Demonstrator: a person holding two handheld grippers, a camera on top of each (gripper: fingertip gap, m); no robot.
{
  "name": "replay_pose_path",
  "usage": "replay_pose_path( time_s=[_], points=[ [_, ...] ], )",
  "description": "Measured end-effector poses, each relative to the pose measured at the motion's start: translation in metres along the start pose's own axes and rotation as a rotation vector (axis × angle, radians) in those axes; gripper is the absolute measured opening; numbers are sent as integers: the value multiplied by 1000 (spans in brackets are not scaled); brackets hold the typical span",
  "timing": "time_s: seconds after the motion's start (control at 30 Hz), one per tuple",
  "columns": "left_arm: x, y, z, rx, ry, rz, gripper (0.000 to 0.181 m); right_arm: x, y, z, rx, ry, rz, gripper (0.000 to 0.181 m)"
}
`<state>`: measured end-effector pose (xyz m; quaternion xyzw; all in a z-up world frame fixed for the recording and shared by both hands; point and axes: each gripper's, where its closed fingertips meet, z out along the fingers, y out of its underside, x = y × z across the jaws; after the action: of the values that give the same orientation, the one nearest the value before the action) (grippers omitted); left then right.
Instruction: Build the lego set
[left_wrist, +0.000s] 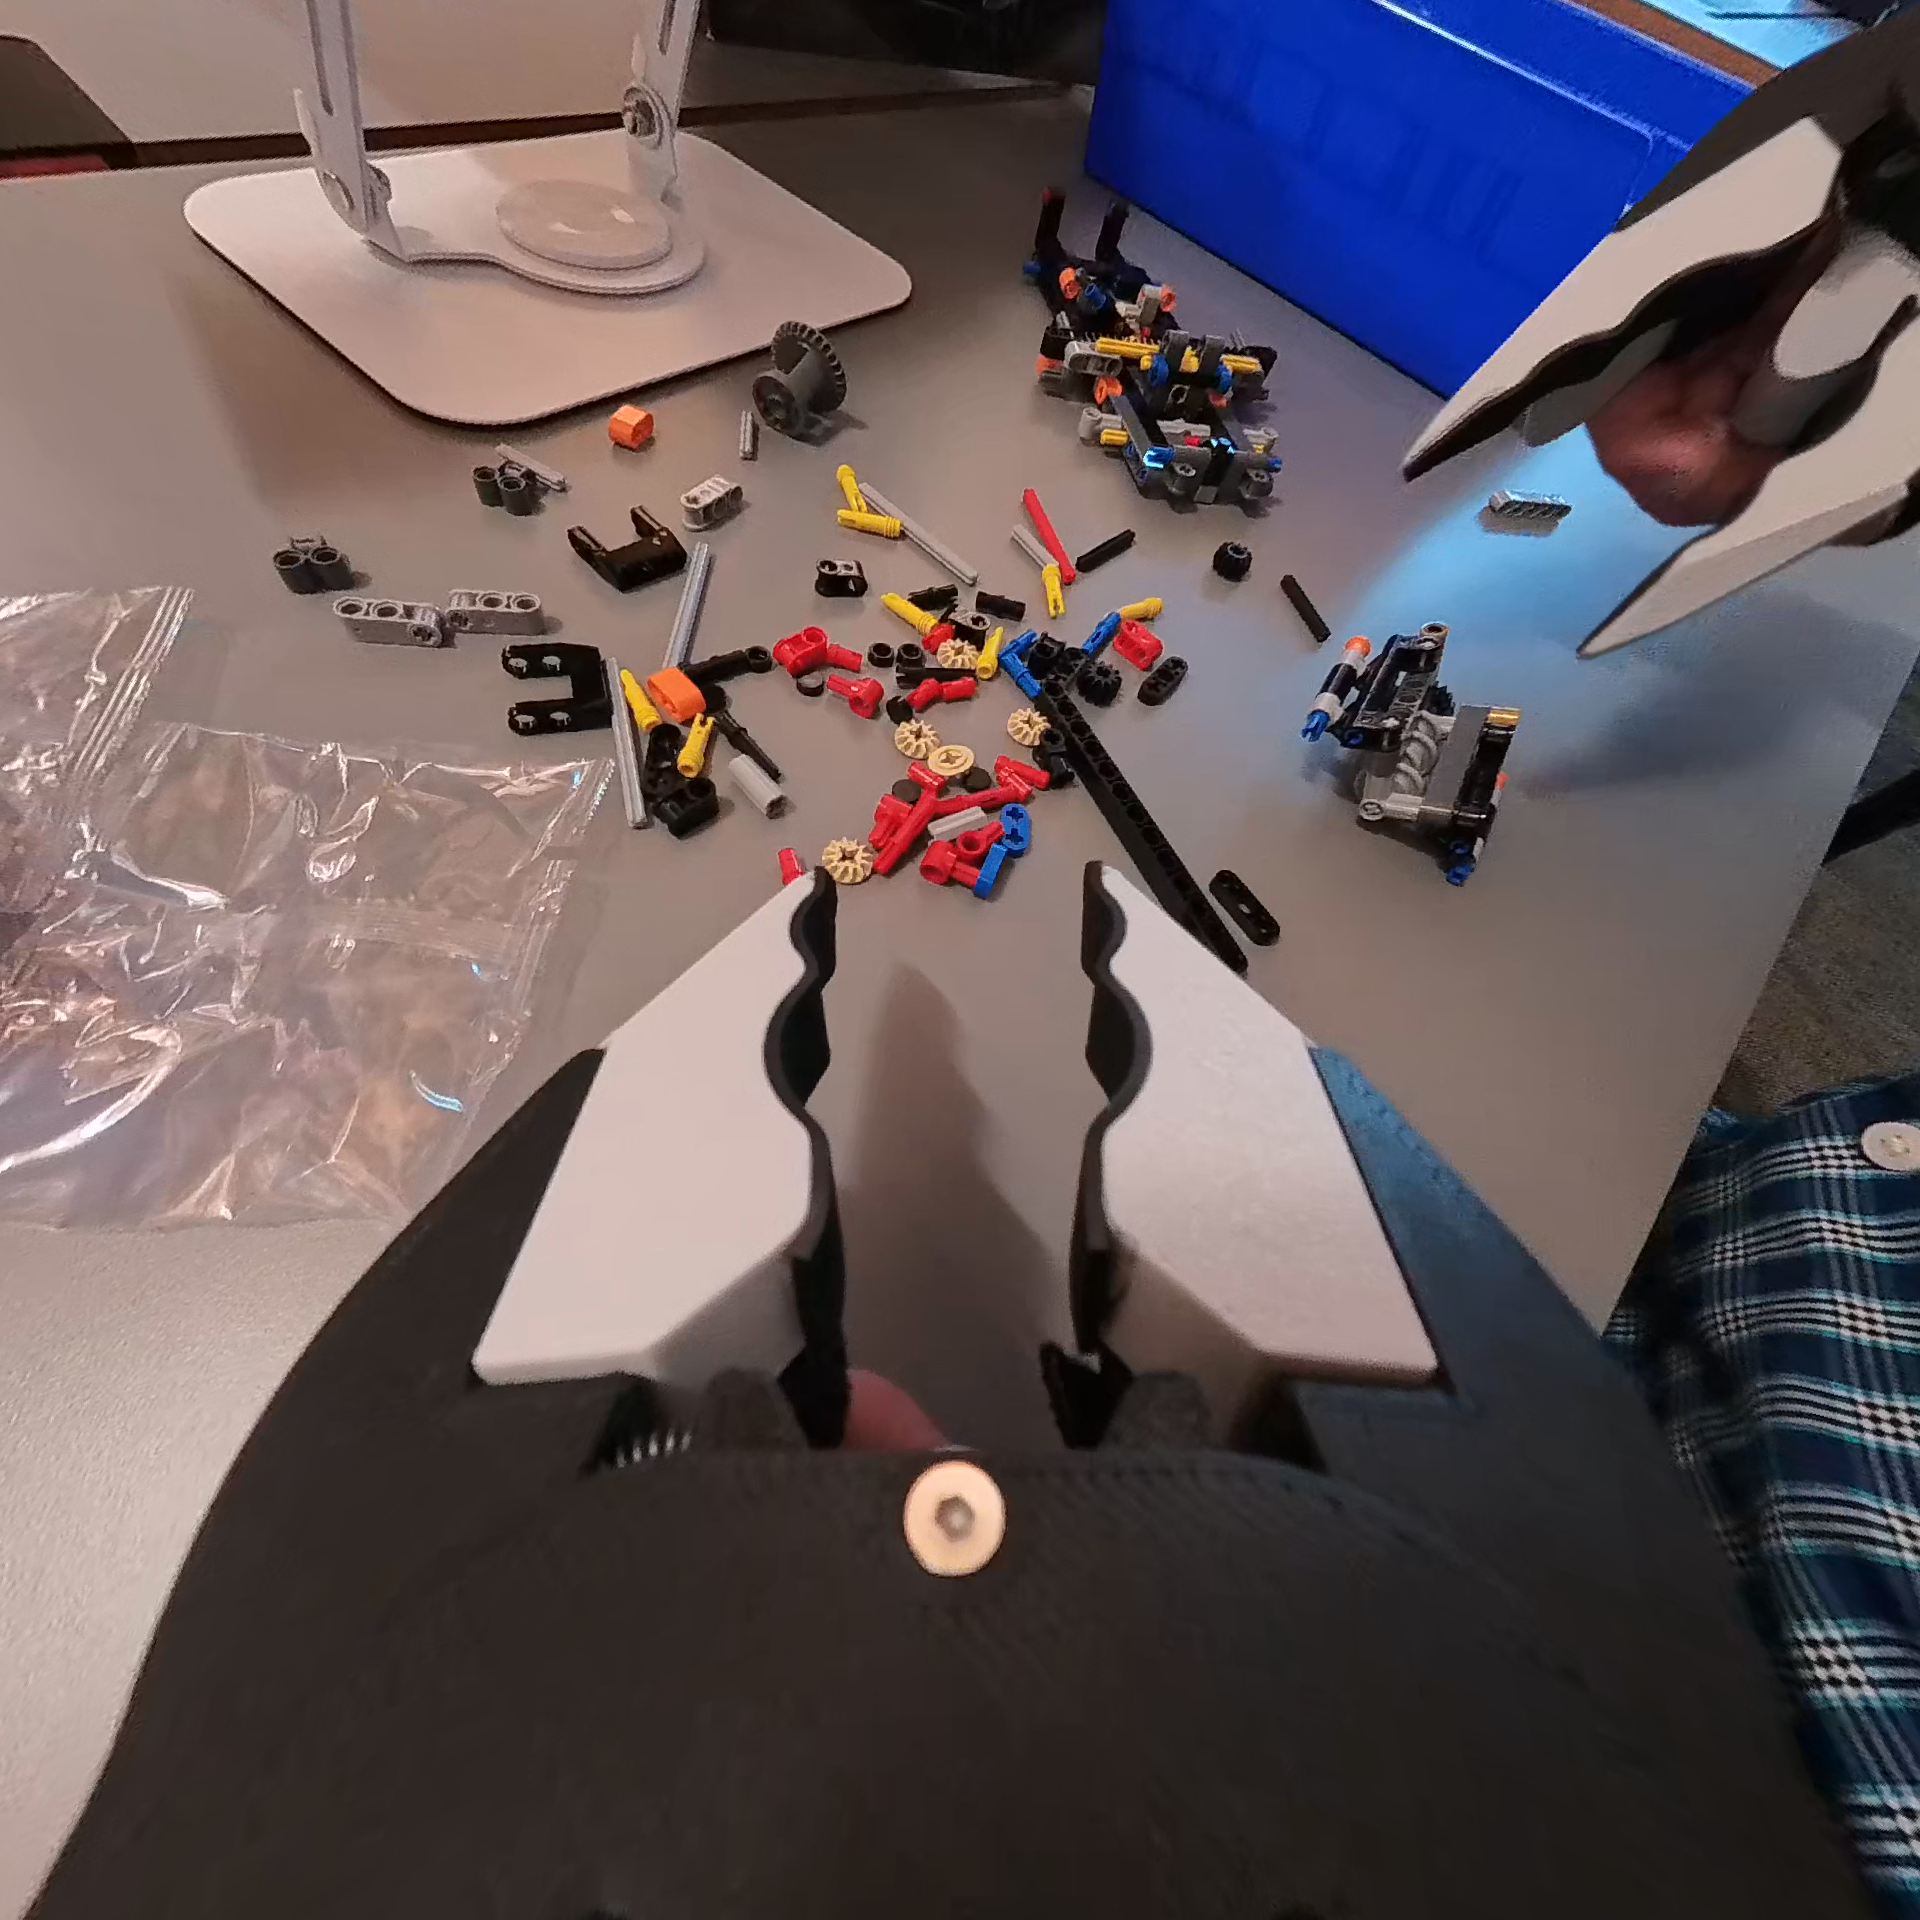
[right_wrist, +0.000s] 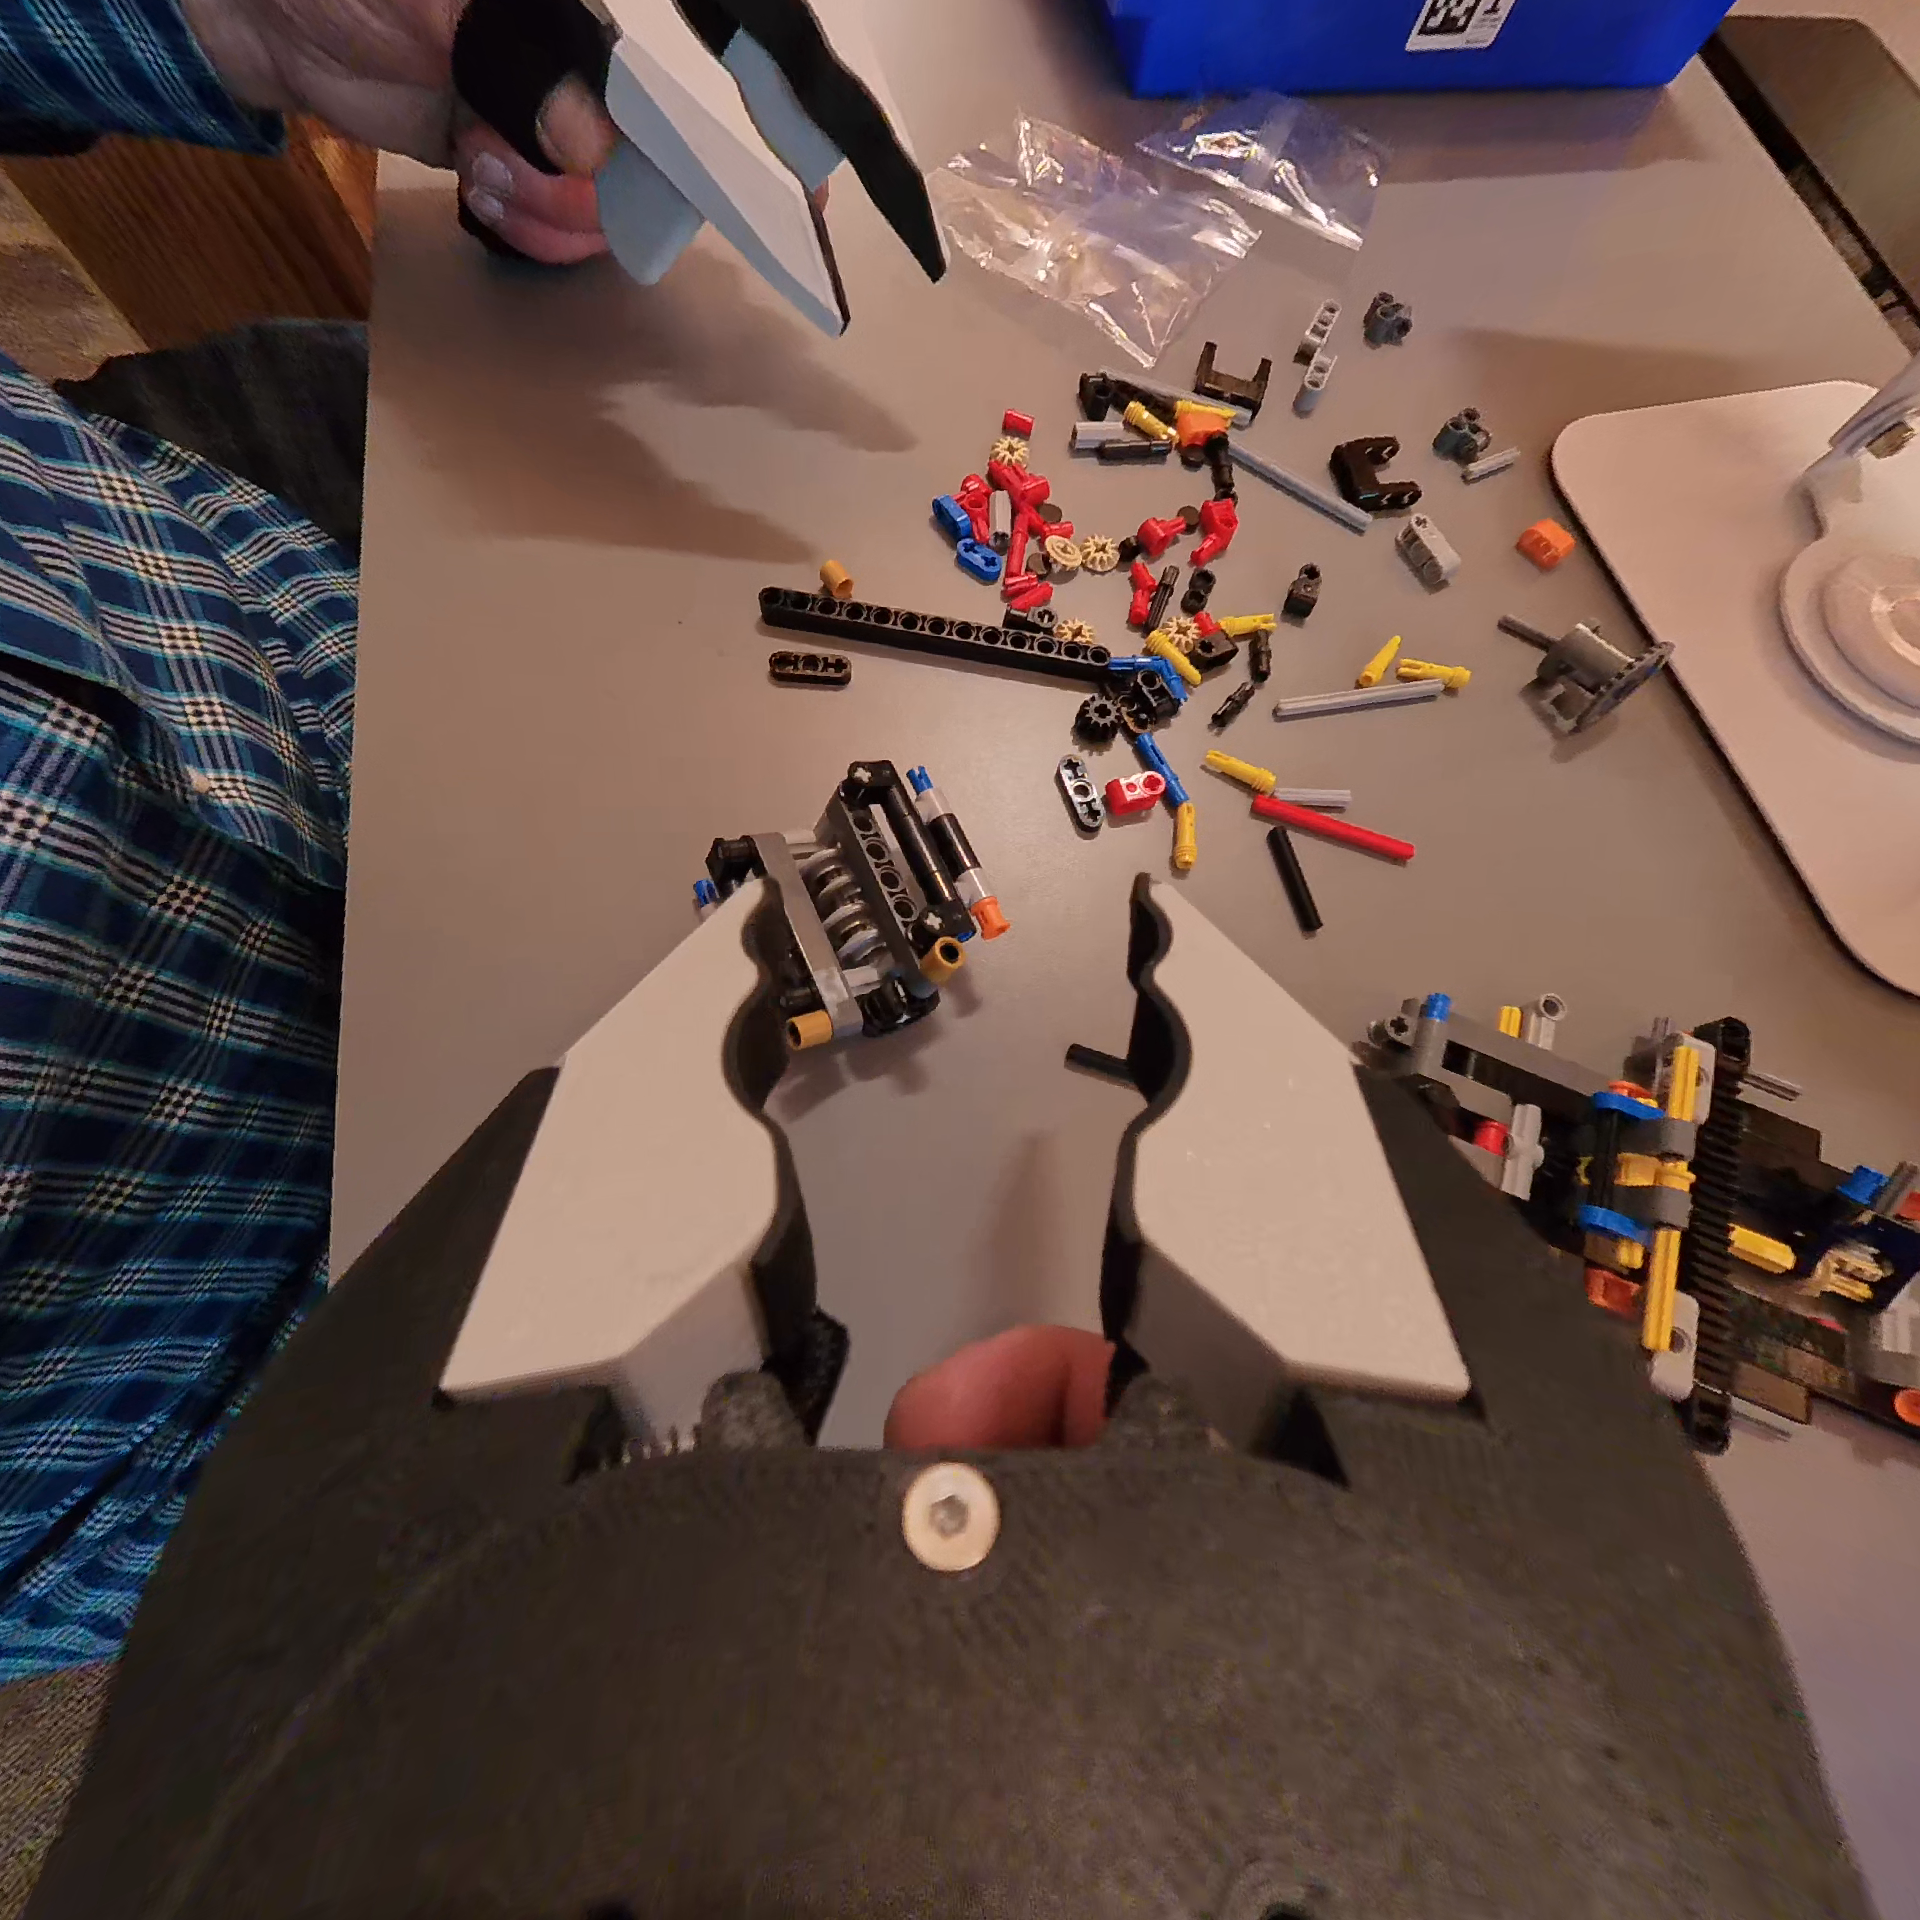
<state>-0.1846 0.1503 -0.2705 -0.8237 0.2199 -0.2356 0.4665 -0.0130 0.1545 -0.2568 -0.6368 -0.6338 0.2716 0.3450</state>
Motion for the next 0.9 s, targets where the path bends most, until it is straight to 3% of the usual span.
replay_pose_path(
  time_s=[0.53,0.8,0.9],
  points=[
    [1,-1,0,4,11,-7,49,10,-8,3,9,65,-9,55],
    [1,1,1,-8,2,3,49,27,-21,3,30,118,41,30],
    [1,1,1,-6,6,-4,49,35,-29,13,11,130,41,30]
  ],
)
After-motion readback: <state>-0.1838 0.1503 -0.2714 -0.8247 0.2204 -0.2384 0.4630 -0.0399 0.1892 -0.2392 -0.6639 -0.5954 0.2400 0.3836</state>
